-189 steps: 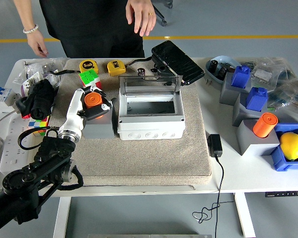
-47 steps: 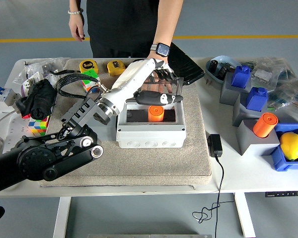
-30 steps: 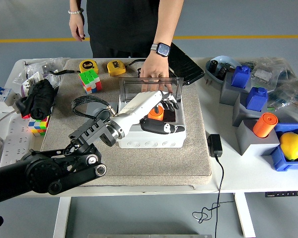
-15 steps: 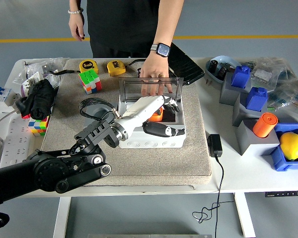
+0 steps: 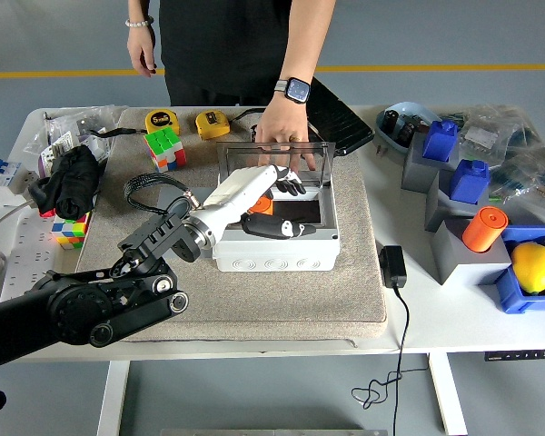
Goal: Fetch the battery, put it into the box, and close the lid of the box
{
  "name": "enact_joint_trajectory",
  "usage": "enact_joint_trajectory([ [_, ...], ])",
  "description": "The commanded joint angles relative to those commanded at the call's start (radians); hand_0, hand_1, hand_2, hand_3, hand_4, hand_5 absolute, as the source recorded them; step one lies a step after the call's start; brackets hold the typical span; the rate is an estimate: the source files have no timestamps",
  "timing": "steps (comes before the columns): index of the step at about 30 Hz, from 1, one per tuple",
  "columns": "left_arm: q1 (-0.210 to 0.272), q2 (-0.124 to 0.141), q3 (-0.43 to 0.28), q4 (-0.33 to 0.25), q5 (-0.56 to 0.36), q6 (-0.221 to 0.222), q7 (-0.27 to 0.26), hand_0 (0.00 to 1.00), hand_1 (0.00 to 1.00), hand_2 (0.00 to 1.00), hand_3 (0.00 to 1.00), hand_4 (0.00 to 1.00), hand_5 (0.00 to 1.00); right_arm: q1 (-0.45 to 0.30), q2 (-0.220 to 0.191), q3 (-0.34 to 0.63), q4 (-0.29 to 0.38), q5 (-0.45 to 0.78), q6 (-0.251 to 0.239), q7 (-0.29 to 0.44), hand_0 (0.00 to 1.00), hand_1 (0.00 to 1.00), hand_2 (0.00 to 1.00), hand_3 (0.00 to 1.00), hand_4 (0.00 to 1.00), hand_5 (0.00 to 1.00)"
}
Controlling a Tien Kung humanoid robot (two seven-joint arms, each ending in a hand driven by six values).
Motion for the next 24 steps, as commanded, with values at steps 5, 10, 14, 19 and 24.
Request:
enact_joint_trajectory([
  [5, 0.017, 0.015, -0.033, -0.025, 0.008, 0.000, -0.004, 0.409, 0.588, 0.604, 0.592, 0.988, 0.478, -0.001, 0.000, 0.001, 0.000, -0.001, -0.002, 0.003, 0.619, 0.663, 0.672, 0.573, 0.940, 0.453],
  [10, 0.051, 0.043, -0.086, -0.082, 0.027, 0.004, -0.007, 0.409, 0.588, 0.604, 0.592, 0.988, 0.478, 0.001, -0.001, 0.003, 0.002, -0.002, -0.003, 0.004, 0.619, 0.663, 0.672, 0.573, 0.940, 0.453],
  [14, 0.084, 0.077, -0.139, -0.152, 0.036, 0.010, -0.015, 0.401, 0.566, 0.587, 0.580, 0.988, 0.479, 0.000, -0.001, 0.005, 0.000, -0.004, -0.002, 0.004, 0.619, 0.662, 0.672, 0.574, 0.941, 0.452],
  [19, 0.119, 0.118, -0.184, -0.202, 0.057, 0.005, -0.003, 0.388, 0.558, 0.574, 0.570, 0.988, 0.479, -0.001, -0.002, 0.008, 0.000, -0.005, -0.003, 0.005, 0.619, 0.661, 0.672, 0.572, 0.940, 0.452],
  [24, 0.131, 0.141, -0.171, -0.176, 0.057, -0.004, 0.005, 0.382, 0.550, 0.571, 0.570, 0.988, 0.479, 0.000, -0.001, 0.010, 0.000, -0.005, -0.003, 0.006, 0.620, 0.662, 0.671, 0.573, 0.941, 0.452],
])
